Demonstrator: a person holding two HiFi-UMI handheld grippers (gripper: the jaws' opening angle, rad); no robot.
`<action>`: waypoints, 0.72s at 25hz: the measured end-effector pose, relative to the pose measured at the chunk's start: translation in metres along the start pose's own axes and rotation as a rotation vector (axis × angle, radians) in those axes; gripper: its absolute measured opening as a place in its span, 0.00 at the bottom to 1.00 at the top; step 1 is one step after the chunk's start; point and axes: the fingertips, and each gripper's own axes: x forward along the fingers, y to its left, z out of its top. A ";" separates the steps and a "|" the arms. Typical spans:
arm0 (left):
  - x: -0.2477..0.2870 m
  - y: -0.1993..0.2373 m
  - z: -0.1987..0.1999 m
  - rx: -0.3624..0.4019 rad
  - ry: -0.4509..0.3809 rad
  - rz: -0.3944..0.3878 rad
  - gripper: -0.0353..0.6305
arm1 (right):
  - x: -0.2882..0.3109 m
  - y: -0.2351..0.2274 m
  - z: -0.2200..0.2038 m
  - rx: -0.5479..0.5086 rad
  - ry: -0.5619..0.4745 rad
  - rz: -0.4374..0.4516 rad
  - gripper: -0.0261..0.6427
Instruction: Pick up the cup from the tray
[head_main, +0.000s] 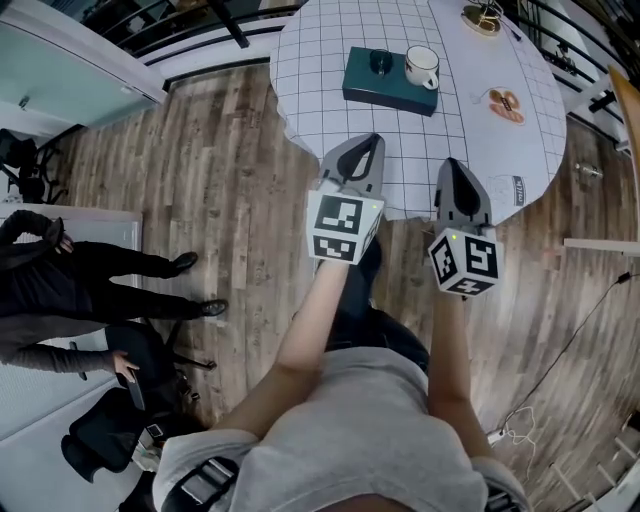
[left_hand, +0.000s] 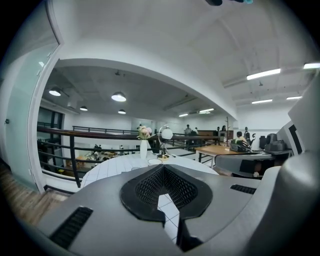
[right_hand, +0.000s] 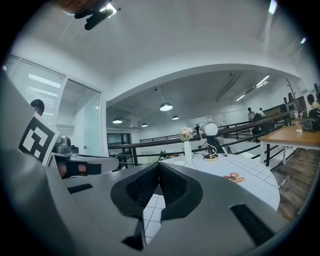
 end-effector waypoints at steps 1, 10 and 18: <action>0.009 0.006 0.002 0.000 0.002 -0.003 0.06 | 0.011 -0.002 0.001 -0.002 0.003 -0.002 0.05; 0.094 0.063 0.010 -0.005 0.020 -0.059 0.06 | 0.114 -0.023 -0.006 -0.012 0.052 -0.020 0.05; 0.169 0.098 0.007 -0.024 0.055 -0.120 0.06 | 0.188 -0.046 -0.011 -0.004 0.082 -0.045 0.05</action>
